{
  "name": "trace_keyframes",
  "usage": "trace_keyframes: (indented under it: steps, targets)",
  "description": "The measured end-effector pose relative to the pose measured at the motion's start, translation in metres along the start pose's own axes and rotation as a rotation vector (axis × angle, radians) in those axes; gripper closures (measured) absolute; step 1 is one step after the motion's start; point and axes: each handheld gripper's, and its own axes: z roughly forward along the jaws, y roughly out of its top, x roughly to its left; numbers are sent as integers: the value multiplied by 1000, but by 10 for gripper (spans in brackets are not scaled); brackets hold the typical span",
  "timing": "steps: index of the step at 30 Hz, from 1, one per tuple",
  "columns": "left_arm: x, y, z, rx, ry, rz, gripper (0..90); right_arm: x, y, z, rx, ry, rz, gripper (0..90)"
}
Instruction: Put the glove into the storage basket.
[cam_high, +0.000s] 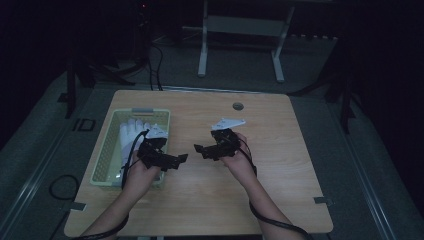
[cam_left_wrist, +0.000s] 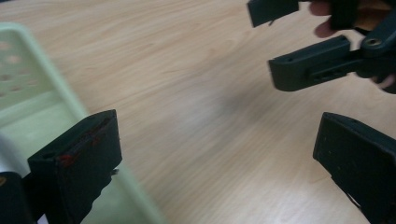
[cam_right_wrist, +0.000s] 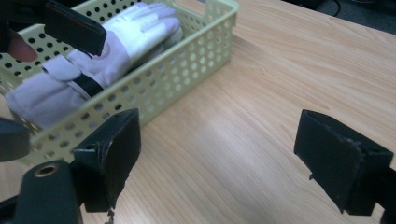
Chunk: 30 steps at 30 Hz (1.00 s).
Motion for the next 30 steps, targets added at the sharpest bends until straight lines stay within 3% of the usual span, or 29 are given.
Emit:
trace_keyframes:
  steps: [6,15,23,30]
  targets:
    - [-15,2,9,-16,-38,5,13,-11,-17,-13,-1,-10,8,147]
    - [-44,1,26,-10,-105,66,13,-30,-45,-33,-11,-18,49,147]
    - [-69,-10,42,-8,-157,113,13,-43,-70,-48,-3,-32,66,149]
    - [-81,-20,54,12,-192,138,13,-47,-90,-55,7,-36,54,149]
